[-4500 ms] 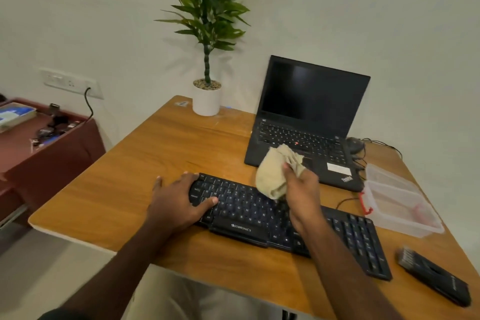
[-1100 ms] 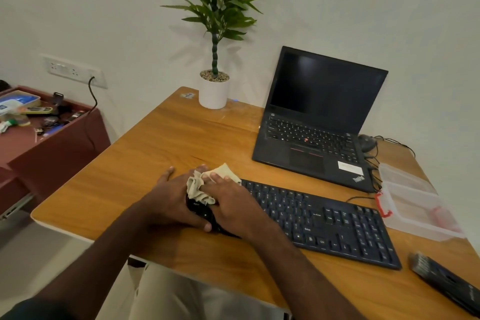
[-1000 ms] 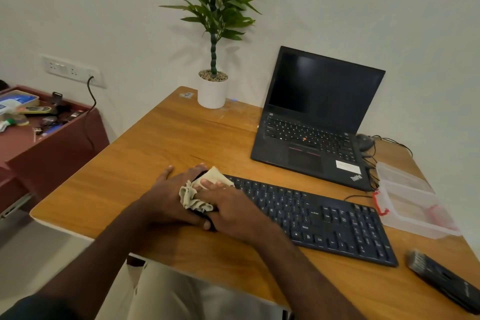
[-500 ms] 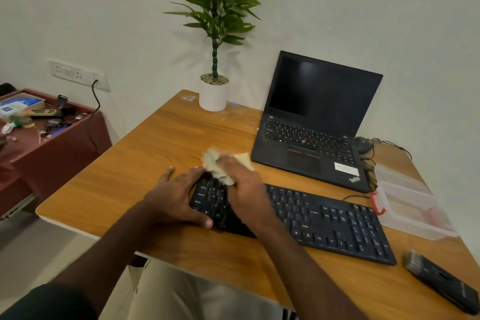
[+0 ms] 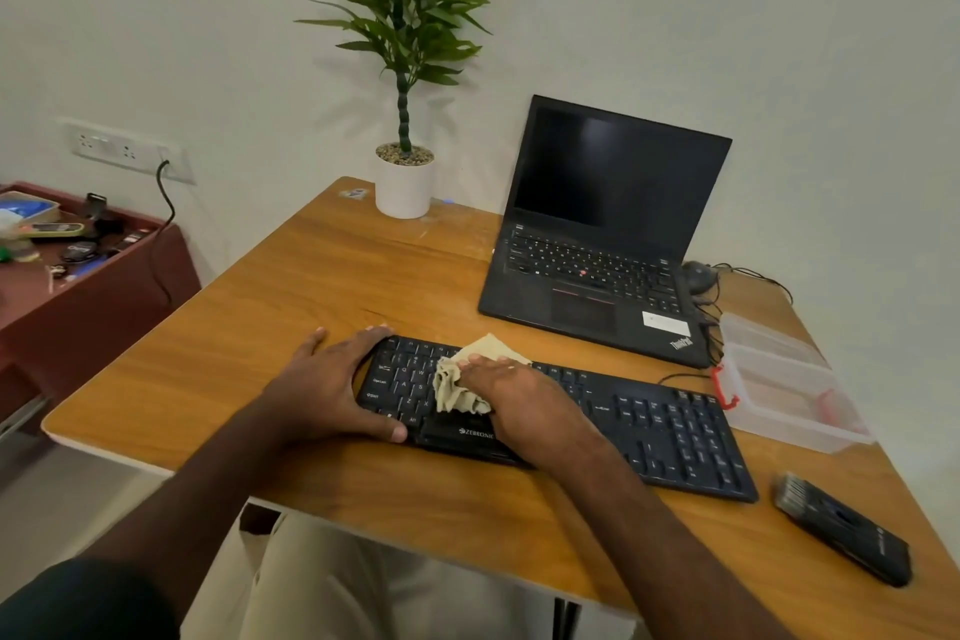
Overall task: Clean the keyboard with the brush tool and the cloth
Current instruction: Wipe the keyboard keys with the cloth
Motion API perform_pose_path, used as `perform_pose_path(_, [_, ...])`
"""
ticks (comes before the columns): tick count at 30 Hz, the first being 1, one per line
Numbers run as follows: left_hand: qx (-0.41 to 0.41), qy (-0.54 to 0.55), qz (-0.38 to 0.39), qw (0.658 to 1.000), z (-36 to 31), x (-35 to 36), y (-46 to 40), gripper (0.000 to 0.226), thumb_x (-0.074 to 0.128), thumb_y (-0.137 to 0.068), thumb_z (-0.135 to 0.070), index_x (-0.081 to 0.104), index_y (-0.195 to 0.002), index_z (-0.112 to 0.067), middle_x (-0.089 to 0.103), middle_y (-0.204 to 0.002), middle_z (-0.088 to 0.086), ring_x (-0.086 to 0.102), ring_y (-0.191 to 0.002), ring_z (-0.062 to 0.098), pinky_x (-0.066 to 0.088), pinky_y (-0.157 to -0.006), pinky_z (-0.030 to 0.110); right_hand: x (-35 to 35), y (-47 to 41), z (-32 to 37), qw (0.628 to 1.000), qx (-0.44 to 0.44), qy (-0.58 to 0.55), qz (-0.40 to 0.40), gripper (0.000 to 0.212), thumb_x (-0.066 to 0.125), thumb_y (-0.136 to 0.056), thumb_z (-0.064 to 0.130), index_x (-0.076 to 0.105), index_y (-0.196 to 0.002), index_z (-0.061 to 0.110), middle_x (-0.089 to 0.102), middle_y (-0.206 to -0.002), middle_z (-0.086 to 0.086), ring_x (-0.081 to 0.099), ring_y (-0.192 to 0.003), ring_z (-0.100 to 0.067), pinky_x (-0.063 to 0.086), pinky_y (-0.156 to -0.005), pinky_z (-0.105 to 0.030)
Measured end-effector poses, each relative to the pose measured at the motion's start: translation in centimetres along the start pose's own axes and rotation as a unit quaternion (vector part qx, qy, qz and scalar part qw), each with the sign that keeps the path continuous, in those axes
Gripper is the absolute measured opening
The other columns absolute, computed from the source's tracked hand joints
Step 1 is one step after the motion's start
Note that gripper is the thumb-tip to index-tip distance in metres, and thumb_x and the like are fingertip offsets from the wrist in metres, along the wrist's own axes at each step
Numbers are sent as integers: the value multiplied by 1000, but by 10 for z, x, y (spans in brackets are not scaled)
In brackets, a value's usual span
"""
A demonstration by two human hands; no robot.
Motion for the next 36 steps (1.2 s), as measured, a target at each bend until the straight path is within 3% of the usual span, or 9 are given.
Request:
perform_pose_path(8, [5,6,6,1000,0,1,1,132,59,-45,-97,7,-153,-42,25,-161,-9,23,-147,14,-10,-123,44,-7,38,-59,999,30,5,-17,66,48,-91,-6,46,-149,23,46,-155,4,40,-143,-17,29,-122,-37])
perform_pose_path(11, [5,4,-1,1000,3,2,-1,132,58,-44,-99,8,-153,-42,26,-161,-9,24,-147,13,-10,-122,45,-32,56,-89,986,84,-108,-97,34,51,-96,2,66,-121,20,71,-112,1,64,-99,-12,52,-88,-34])
perform_pose_path(14, [6,2,-2,1000,2,3,-1,133,59,-44,-98,7,-152,-42,24,-162,-6,23,-148,14,-10,-122,47,-54,63,-120,935,177,-200,-231,23,51,-98,2,67,-108,15,68,-96,6,59,-82,-6,41,-67,-22])
perform_pose_path(16, [6,7,-4,1000,1,1,-1,134,59,-44,-98,5,-154,-41,21,-163,-4,21,-148,16,-10,-122,45,-56,54,-109,921,190,-207,-270,33,51,-98,-1,66,-125,10,69,-112,1,60,-94,-10,40,-72,-10])
perform_pose_path(18, [4,8,-2,1000,-1,0,0,137,58,-43,-98,5,-154,-40,19,-164,-3,19,-149,17,-10,-122,43,-41,32,-72,943,119,-221,-219,46,49,-96,-6,61,-136,14,65,-132,-1,58,-114,-9,41,-94,-5])
perform_pose_path(21, [-1,7,0,1000,-3,-1,2,139,56,-40,-99,6,-155,-39,17,-164,-4,18,-149,19,-11,-121,40,1,13,-25,991,1,-118,-65,75,42,-86,-19,51,-145,27,41,-156,8,31,-147,-8,16,-125,-28])
perform_pose_path(24, [-5,12,-1,1000,-4,-2,2,139,57,-39,-98,6,-155,-39,19,-164,-4,19,-148,20,-11,-120,38,1,24,-31,996,-25,-72,-47,85,40,-79,-25,44,-149,22,35,-159,10,21,-150,-1,3,-125,-24])
perform_pose_path(32, [-3,13,-2,1000,-2,-1,2,126,59,-41,-98,0,-144,-53,22,-163,-2,19,-148,20,-9,-122,39,-13,68,-84,999,-7,-32,-22,75,45,-85,-20,46,-148,22,34,-157,13,15,-140,9,0,-121,-17])
perform_pose_path(36, [-8,9,5,1000,1,2,1,120,57,-41,-98,2,-140,-57,21,-164,-1,20,-148,22,-8,-122,40,-23,87,-101,999,3,-32,-11,71,46,-86,-18,53,-144,22,40,-149,17,22,-138,8,10,-123,-18])
Point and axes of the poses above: each hand's wrist, its own y-axis away from the middle knuckle, its own x-axis out of the palm, z = x × y, the point moved 10 cm from there along -y, towards the middle knuckle
